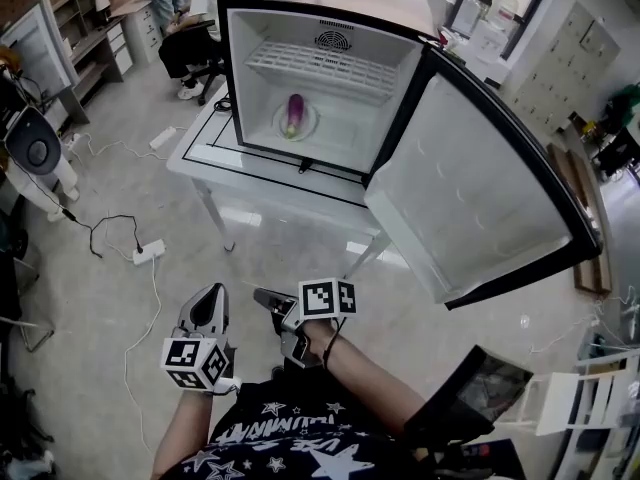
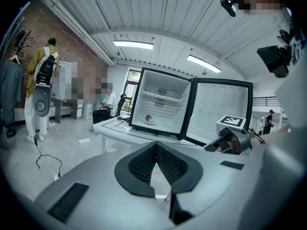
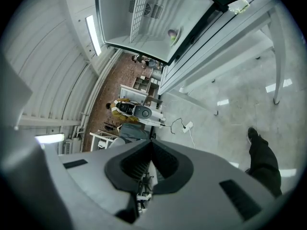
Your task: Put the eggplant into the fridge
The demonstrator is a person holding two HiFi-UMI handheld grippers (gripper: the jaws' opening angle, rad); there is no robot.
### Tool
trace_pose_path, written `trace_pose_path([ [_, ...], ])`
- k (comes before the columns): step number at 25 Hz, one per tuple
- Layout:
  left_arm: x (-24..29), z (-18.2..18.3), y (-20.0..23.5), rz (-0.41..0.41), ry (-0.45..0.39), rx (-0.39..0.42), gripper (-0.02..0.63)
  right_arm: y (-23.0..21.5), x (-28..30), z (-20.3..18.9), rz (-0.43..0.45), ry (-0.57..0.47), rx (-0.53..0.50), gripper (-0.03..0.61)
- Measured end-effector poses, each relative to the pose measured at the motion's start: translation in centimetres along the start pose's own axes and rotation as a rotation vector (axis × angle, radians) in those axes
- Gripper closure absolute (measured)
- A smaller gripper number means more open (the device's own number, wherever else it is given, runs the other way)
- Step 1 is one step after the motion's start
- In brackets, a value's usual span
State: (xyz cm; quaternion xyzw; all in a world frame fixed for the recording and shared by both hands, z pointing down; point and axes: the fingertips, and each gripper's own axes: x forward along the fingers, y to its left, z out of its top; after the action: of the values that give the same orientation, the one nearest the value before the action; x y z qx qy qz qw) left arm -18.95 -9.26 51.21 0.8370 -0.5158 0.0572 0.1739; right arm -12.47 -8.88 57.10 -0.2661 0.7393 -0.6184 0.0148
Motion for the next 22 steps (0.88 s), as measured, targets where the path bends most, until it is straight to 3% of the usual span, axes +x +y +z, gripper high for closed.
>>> trace_pose_path([
  [10, -3.9, -2.2, -3.4, -0.021, 0.003, -0.022, 0.604, 0.0, -3.6, -4.7, -0.022, 0.010, -0.015, 0.572],
  [22, -3.3, -2.3, -7.4, 0.040, -0.013, -0.051, 0.604, -0.2, -7.4, -4.4, 0.005, 0.096, -0.071, 0.572],
])
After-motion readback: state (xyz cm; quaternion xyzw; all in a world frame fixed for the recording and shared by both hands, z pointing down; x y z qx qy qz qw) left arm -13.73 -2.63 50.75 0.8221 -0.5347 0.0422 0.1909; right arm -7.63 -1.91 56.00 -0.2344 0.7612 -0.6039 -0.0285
